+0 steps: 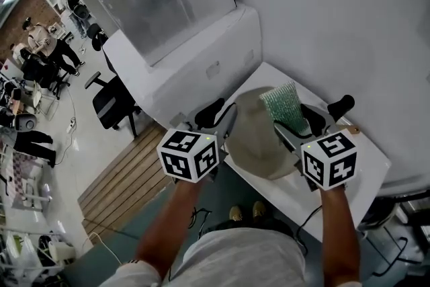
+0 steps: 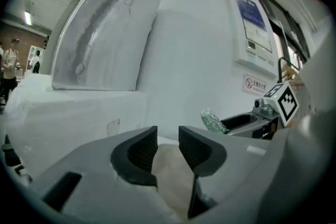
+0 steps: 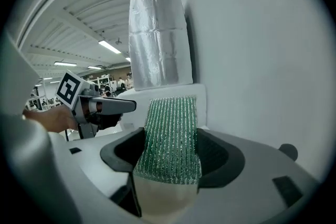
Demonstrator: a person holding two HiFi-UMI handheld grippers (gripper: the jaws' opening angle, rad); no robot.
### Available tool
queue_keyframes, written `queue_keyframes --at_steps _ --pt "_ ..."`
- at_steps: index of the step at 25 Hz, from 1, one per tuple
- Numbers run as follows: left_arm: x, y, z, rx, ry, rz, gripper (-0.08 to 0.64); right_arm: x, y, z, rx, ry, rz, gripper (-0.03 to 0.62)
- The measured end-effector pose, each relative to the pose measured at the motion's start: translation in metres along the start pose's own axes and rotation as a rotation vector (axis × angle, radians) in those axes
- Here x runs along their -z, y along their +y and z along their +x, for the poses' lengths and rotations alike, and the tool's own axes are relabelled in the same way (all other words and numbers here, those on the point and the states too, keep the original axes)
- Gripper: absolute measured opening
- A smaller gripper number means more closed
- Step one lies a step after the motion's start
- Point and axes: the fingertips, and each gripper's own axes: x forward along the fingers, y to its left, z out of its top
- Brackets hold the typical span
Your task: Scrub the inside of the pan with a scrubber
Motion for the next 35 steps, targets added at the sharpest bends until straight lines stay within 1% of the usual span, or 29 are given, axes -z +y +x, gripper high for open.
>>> queue_keyframes --at_steps 5,11,15,19,23,27,35 --pt "-0.032 -0.022 -0.016 0.062 -0.129 0.02 0.123 -0.03 0.012 -0.018 -0.039 -0.163 0.004 0.304" --pt "-0.056 -0.042 -0.034 0.116 -0.259 0.045 0.084 -0.057 0.028 -0.041 -0.094 -0.333 -0.006 0.304" --pt "-0.065 -0.052 -0.042 0.14 -0.322 0.053 0.061 -0.069 0.04 -0.052 -0.127 -0.429 -0.033 0.304" --pt "-0.071 -0.066 -0.048 0.169 -0.357 0.076 0.038 -0.078 0.05 -0.064 -0.147 -0.511 -0.052 0.304" --pt "-0.074 -0.078 -0.052 0.188 -0.388 0.107 0.024 -0.081 0.055 -0.07 -0.154 -0.556 -0.058 0.304" --pt "-0.076 -0.084 -0.057 0.188 -0.402 0.124 0.018 -0.081 0.059 -0.076 -0.155 -0.578 -0.059 0.304" --pt "-0.078 -0.088 -0.063 0.188 -0.419 0.125 0.017 -0.08 0.064 -0.08 -0.147 -0.596 -0.075 0.304"
